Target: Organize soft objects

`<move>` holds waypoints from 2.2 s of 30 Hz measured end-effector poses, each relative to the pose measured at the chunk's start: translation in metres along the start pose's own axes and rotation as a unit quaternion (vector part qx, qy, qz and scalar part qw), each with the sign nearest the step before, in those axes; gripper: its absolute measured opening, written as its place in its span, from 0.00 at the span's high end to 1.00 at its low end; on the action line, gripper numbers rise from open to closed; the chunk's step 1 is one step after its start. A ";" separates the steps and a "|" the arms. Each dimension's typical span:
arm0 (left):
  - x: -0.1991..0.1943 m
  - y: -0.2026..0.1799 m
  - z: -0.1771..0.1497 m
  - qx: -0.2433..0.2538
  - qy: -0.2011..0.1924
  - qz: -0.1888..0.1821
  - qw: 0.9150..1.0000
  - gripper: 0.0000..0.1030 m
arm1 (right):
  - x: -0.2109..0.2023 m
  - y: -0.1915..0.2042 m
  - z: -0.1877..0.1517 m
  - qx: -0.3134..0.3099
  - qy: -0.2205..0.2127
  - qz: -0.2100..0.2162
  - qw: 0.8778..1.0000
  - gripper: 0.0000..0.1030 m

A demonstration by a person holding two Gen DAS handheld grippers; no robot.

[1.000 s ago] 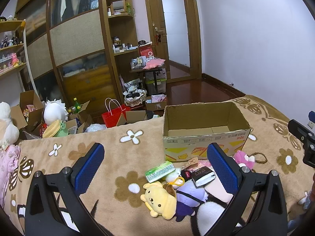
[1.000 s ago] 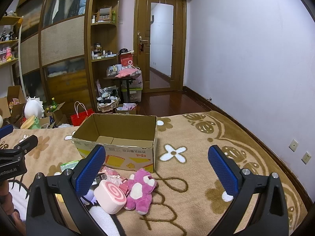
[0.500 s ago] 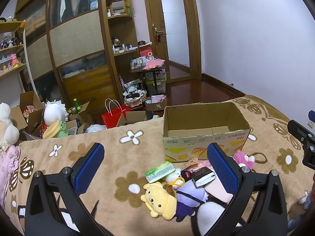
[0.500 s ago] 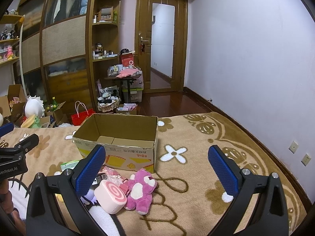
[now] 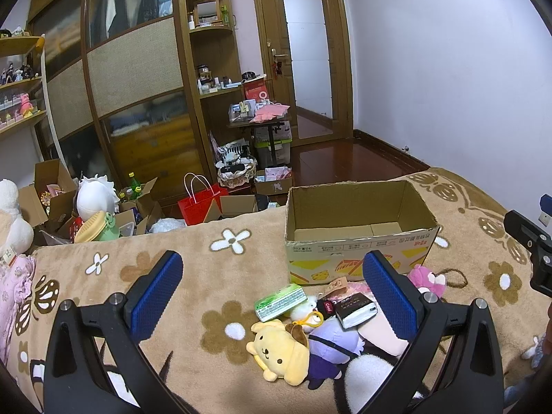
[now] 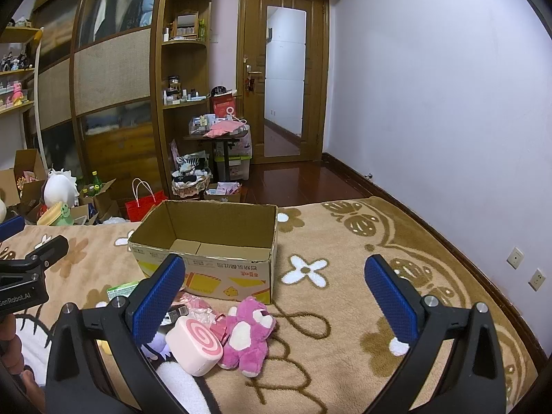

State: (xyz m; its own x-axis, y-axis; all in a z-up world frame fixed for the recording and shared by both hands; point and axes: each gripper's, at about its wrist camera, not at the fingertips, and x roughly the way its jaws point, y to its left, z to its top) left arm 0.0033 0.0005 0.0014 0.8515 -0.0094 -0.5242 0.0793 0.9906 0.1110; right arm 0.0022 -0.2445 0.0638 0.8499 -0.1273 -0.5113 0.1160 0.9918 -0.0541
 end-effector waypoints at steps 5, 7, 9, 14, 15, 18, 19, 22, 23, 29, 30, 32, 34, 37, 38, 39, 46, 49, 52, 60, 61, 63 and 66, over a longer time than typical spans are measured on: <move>0.000 0.000 0.000 0.000 0.000 0.000 1.000 0.00 | 0.000 0.000 0.000 0.000 -0.001 0.000 1.000 0.00; 0.000 0.000 0.000 0.000 0.000 0.000 1.000 0.00 | 0.000 0.000 0.000 0.000 -0.001 0.000 1.000 0.00; 0.000 0.000 0.000 0.000 0.000 0.000 1.000 0.00 | 0.000 -0.001 0.000 0.000 -0.001 -0.001 1.000 0.00; 0.000 0.000 0.000 0.000 0.000 0.000 1.000 0.00 | 0.000 0.001 -0.001 0.000 -0.001 0.000 1.000 0.00; 0.000 0.000 0.000 0.000 0.000 0.000 1.000 0.00 | 0.000 0.001 -0.001 0.000 -0.001 0.000 1.000 0.00; 0.001 0.000 -0.002 0.000 0.000 0.000 1.000 0.00 | 0.000 0.000 -0.001 0.000 0.000 0.000 1.000 0.00; 0.001 0.000 -0.002 0.000 0.000 0.000 1.000 0.00 | 0.000 -0.001 -0.001 0.000 0.000 0.001 1.000 0.00; 0.001 0.000 -0.003 0.000 0.000 0.000 1.000 0.00 | 0.000 -0.001 -0.001 0.001 0.000 0.000 1.000 0.00; 0.001 0.000 -0.003 0.000 0.000 0.000 1.000 0.00 | 0.000 0.000 -0.001 0.001 0.000 0.000 1.000 0.00; 0.001 0.000 -0.002 0.000 0.000 0.001 1.000 0.00 | 0.000 0.000 -0.001 0.001 0.000 0.000 1.000 0.00; 0.001 0.000 -0.002 0.000 0.000 0.001 1.000 0.00 | 0.000 0.000 -0.001 0.001 0.000 0.000 1.000 0.00; 0.001 0.000 -0.002 0.001 0.000 0.000 1.000 0.00 | 0.000 0.000 -0.001 0.001 0.001 0.000 1.000 0.00; 0.001 0.000 -0.002 0.000 0.000 0.000 1.000 0.00 | 0.000 -0.001 -0.001 0.001 0.001 0.000 1.000 0.00; 0.001 0.000 -0.002 0.000 0.000 0.000 1.000 0.00 | 0.000 0.000 -0.002 0.001 0.001 0.000 1.000 0.00; 0.001 0.000 -0.002 0.000 0.001 0.000 1.000 0.00 | 0.000 0.000 -0.002 0.001 0.001 0.001 1.000 0.00; 0.001 0.000 -0.002 0.000 0.002 -0.001 1.000 0.00 | 0.000 -0.001 -0.001 0.002 0.001 0.002 1.000 0.00; 0.001 0.006 0.002 -0.008 0.017 -0.010 1.000 0.00 | 0.007 -0.005 -0.004 0.009 0.009 0.014 1.000 0.00; 0.006 0.006 0.005 -0.003 0.025 -0.018 1.000 0.00 | 0.012 -0.005 -0.005 0.011 0.014 0.012 1.000 0.00; 0.015 0.007 0.011 -0.005 0.036 -0.032 0.999 0.00 | 0.019 -0.004 -0.001 0.013 0.019 0.011 1.000 0.00; 0.043 0.003 0.031 0.023 0.068 -0.040 0.997 0.00 | 0.046 -0.006 0.000 0.015 0.046 0.014 0.999 0.00; 0.047 0.003 0.031 0.028 0.072 -0.038 0.996 0.00 | 0.049 -0.006 0.000 0.017 0.049 0.015 0.999 0.00; 0.056 0.002 0.028 0.035 0.082 -0.030 0.996 0.00 | 0.057 -0.008 0.001 0.023 0.056 0.019 0.998 0.00; 0.071 0.001 0.023 0.034 0.103 -0.028 0.994 0.00 | 0.072 -0.011 0.000 0.033 0.069 0.023 0.997 0.00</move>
State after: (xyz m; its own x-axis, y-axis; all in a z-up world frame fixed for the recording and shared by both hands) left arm 0.0758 -0.0024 -0.0165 0.7217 -0.0294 -0.6916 0.1644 0.9778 0.1300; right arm 0.0621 -0.2644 0.0272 0.7767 -0.0745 -0.6254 0.1162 0.9929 0.0261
